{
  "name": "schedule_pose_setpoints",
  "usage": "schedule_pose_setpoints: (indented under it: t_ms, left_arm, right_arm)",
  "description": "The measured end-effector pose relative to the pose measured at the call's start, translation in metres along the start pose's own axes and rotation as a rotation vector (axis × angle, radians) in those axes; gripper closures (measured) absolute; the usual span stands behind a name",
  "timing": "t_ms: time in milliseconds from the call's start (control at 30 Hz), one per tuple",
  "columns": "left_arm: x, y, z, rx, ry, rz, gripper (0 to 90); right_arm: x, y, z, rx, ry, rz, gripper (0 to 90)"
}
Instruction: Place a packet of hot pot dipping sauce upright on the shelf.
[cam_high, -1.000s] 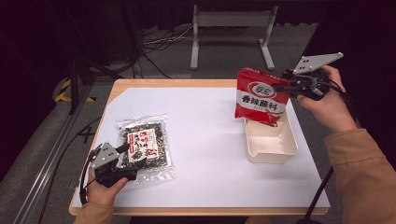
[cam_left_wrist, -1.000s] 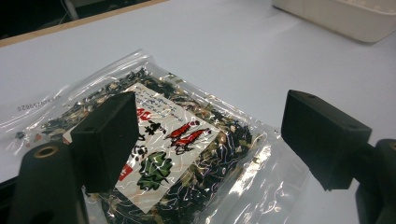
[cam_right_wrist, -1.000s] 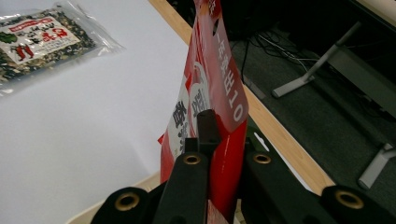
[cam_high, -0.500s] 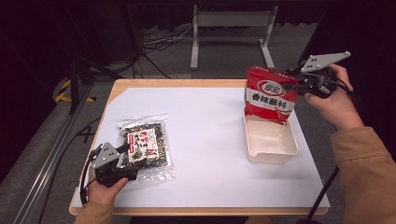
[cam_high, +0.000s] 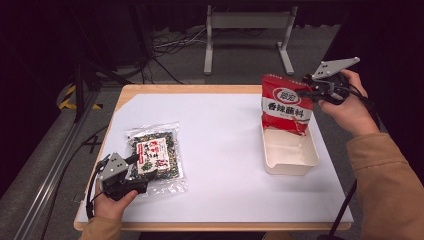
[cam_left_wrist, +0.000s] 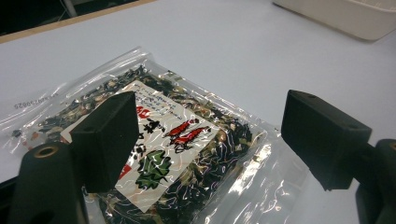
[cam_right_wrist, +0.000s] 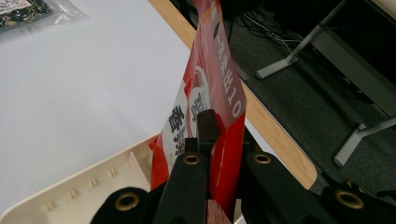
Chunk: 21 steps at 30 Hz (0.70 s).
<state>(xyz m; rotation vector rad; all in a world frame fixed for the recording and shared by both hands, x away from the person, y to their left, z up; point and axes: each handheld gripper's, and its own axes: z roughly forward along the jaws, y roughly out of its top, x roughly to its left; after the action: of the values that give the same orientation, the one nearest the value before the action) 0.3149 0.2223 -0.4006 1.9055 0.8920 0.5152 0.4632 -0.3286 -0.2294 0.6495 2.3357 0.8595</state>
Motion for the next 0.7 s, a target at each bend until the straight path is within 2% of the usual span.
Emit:
schedule_pose_setpoints:
  t_ms: [133,233,400,533,700]
  left_arm:
    - [0.0,0.0,0.0,0.0,-0.001,-0.001,19.6]
    - [0.0,0.0,0.0,-0.001,-0.001,-0.004,19.7]
    - [0.0,0.0,0.0,-0.001,-0.001,-0.006,19.6]
    - [0.001,0.0,-0.001,-0.004,-0.003,-0.01,19.6]
    - [0.0,0.0,-0.001,-0.005,-0.003,-0.008,19.7]
  right_arm:
    - [0.003,0.003,0.004,-0.004,-0.005,-0.018,89.1]
    - [0.008,0.008,0.011,-0.019,0.01,-0.047,89.1]
    - [0.013,0.013,0.02,-0.036,0.033,-0.062,89.1]
    - [0.014,0.012,0.025,-0.052,0.048,-0.042,89.0]
    - [0.009,0.005,0.026,-0.065,0.038,0.024,88.8]
